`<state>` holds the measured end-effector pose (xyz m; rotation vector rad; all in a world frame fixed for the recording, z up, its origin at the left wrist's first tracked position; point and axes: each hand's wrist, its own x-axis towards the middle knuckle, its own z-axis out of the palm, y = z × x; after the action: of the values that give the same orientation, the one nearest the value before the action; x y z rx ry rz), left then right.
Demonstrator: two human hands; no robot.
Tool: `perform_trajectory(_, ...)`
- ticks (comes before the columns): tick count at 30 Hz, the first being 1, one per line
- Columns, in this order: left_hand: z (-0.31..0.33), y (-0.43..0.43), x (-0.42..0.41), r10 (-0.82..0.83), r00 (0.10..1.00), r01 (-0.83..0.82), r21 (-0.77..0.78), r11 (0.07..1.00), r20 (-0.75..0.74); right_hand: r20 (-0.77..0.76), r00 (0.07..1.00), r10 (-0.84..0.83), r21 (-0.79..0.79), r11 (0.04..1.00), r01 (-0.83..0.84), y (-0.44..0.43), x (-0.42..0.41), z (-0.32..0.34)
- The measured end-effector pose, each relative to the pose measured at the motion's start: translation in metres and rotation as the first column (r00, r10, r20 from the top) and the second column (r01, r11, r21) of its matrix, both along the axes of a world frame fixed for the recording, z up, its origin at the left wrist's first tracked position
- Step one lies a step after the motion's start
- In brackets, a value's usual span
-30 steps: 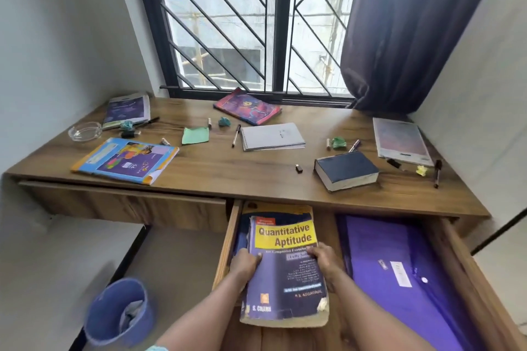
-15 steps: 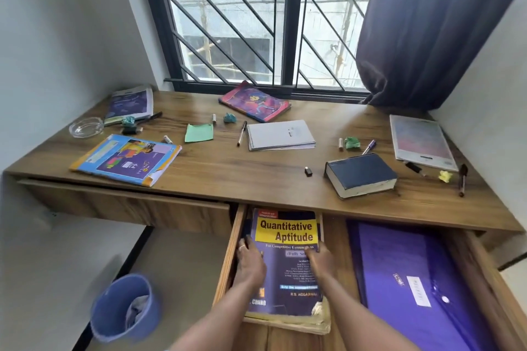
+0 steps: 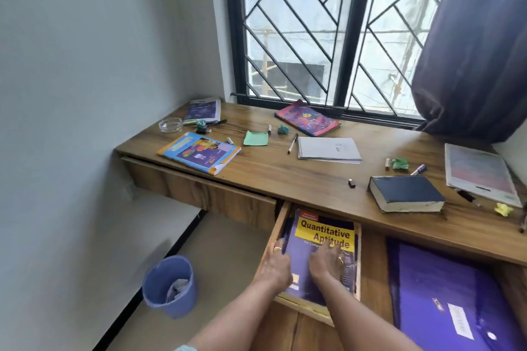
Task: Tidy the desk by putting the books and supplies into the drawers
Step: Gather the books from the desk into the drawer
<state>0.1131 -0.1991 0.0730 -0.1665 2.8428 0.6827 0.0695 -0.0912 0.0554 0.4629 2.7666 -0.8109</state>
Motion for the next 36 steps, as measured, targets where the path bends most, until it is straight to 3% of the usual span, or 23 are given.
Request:
perform_trajectory(4,0.017,-0.028,0.007,0.082,0.993,-0.077,0.054,0.996,-0.082,-0.11,0.986,0.126,-0.005,0.992,-0.127,-0.038,0.011,0.015)
perform_trajectory(10,0.031,-0.084,-0.004,0.077,0.993,-0.083,-0.062,0.995,-0.094,-0.23,0.95,0.21,-0.039,0.974,-0.224,-0.104,0.011,0.038)
perform_trajectory(26,0.074,-0.323,-0.091,0.188,0.973,-0.199,-0.083,0.976,-0.132,-0.273,0.939,0.21,-0.103,0.964,-0.245,-0.326,-0.05,0.09)
perform_trajectory(36,0.062,-0.365,-0.153,0.047,0.998,-0.054,-0.197,0.979,-0.043,-0.2,0.958,0.205,-0.034,0.976,-0.216,-0.335,-0.117,0.082)
